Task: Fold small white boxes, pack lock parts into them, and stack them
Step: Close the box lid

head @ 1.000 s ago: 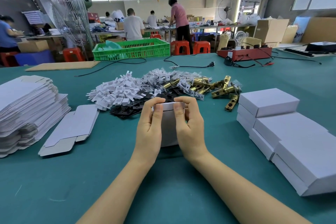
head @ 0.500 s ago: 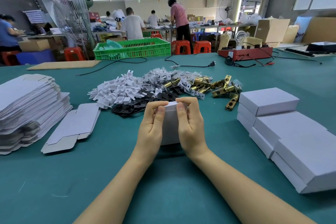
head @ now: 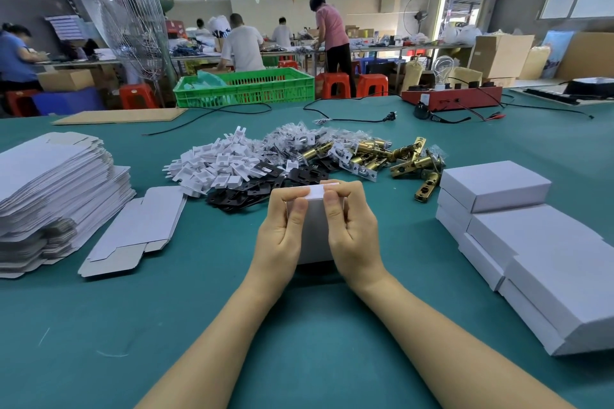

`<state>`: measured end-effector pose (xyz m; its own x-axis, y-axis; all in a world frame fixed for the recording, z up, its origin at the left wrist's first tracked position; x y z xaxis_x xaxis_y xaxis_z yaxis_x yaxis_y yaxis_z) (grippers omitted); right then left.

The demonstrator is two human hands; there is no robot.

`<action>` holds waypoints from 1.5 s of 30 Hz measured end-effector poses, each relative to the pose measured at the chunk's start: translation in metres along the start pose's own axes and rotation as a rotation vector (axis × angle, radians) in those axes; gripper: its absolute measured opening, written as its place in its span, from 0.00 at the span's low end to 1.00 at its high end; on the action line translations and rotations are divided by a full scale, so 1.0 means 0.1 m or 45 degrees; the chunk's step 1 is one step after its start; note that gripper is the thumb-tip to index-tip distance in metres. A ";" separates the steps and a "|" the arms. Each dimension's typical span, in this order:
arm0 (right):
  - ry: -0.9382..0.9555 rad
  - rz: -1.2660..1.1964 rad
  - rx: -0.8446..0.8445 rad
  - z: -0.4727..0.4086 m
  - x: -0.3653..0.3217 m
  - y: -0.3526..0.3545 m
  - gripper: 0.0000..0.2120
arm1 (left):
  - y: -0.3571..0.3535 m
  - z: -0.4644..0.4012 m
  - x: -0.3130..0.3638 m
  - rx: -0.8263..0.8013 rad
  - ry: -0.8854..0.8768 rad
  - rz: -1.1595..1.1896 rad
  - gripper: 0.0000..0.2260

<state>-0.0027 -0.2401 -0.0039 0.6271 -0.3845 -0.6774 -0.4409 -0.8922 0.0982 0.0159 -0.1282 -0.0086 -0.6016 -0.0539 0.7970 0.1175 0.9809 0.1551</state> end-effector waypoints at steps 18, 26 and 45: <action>-0.879 0.035 -0.203 -0.20 0.21 0.17 0.15 | 0.04 -0.03 -0.14 -0.077 0.589 -0.010 0.09; -0.464 0.630 -1.151 -0.30 0.09 0.28 0.50 | 0.09 -0.04 -0.14 0.059 0.632 -0.219 0.05; -0.803 0.071 -0.411 -0.97 -0.88 1.24 0.22 | 0.03 -0.11 -0.15 0.041 0.814 0.389 0.22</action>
<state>-0.0500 -0.3395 0.1391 0.0747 -0.3083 -0.9484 -0.1881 -0.9383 0.2902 0.0339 -0.1269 -0.0133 0.0373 0.1353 0.9901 0.1778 0.9741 -0.1398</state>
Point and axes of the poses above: each hand's wrist, its own z-axis away from the middle knuckle, its own y-axis out of the back of the hand, x = y × z, the point moved 1 cm from there along -z, towards the middle knuckle, and after that the axes turned 2 degrees about -x, right-handed, at the moved point
